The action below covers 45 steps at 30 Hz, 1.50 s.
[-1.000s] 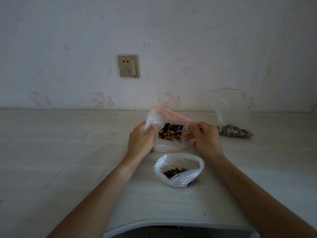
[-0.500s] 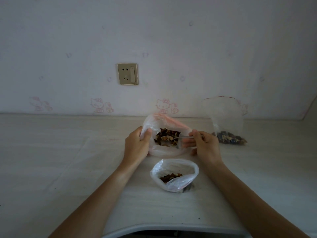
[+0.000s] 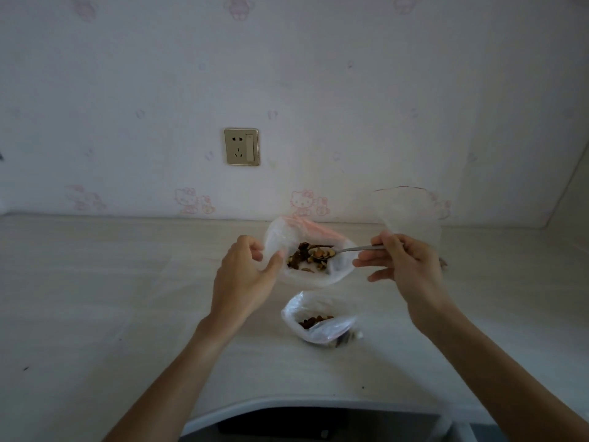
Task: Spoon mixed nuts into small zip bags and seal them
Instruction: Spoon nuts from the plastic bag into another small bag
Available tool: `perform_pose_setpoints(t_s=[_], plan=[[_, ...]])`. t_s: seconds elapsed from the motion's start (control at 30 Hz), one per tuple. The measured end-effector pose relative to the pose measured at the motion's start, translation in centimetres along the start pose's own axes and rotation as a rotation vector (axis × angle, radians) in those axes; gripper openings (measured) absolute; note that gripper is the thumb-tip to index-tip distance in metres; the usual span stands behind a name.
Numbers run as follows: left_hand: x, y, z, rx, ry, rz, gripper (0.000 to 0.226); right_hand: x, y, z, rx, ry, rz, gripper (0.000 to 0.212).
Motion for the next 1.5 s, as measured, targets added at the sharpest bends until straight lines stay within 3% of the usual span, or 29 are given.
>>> perform_pose_setpoints(t_s=[0.1, 0.3, 0.4, 0.5, 0.63, 0.83, 1.0, 1.1, 1.2, 1.33, 1.5], plan=[[-0.7, 2.0, -0.1, 0.132, 0.072, -0.059, 0.03, 1.2, 1.5, 0.1, 0.026, -0.069, -0.031, 0.035], [-1.6, 5.5, -0.4, 0.348, 0.103, -0.075, 0.055, 1.7, 4.7, 0.1, 0.068, -0.03, -0.062, 0.038], [-1.9, 6.1, -0.2, 0.408, 0.108, -0.107, 0.034, 1.3, 5.7, -0.1, 0.113, 0.047, -0.044, 0.036], [-2.5, 6.2, 0.0, 0.406, 0.129, -0.116, 0.025, 1.7, 6.5, -1.1, 0.217, 0.248, 0.089, 0.031], [-2.7, 6.4, -0.2, 0.464, 0.261, -0.041, 0.025, 3.0, 8.5, -3.1, 0.437, 0.641, 0.406, 0.034], [-2.3, 6.8, -0.3, 0.548, 0.443, 0.072, 0.025, 4.2, 10.7, -4.5, 0.568, 0.741, 0.713, 0.04], [-1.8, 6.8, -0.1, 0.493, 0.338, 0.047, 0.027, 4.3, 10.4, -4.2, 0.537, 0.754, 0.78, 0.039], [-1.6, 6.7, 0.0, 0.473, 0.269, 0.032, 0.027, 3.6, 9.2, -3.7, 0.447, 0.614, 0.619, 0.039], [-1.2, 6.6, 0.2, 0.489, 0.225, 0.002, 0.027, 2.7, 7.5, -2.3, 0.262, 0.359, 0.403, 0.031], [-0.7, 5.8, 0.6, 0.486, 0.234, -0.005, 0.031, 1.4, 5.5, -0.1, 0.048, 0.083, 0.182, 0.037], [0.6, 3.3, 0.2, 0.355, 0.252, 0.077, 0.03, -1.2, 3.5, 0.6, -0.098, -0.153, -0.131, 0.039]])
Point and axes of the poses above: each hand's wrist, its own y-axis away from the middle knuckle, its own z-axis out of the back of the hand, x = y × z, the point moved 7 cm from there along -y, towards the middle knuckle, and after that the axes turned 15 degrees about -y, right-handed, at the moved point
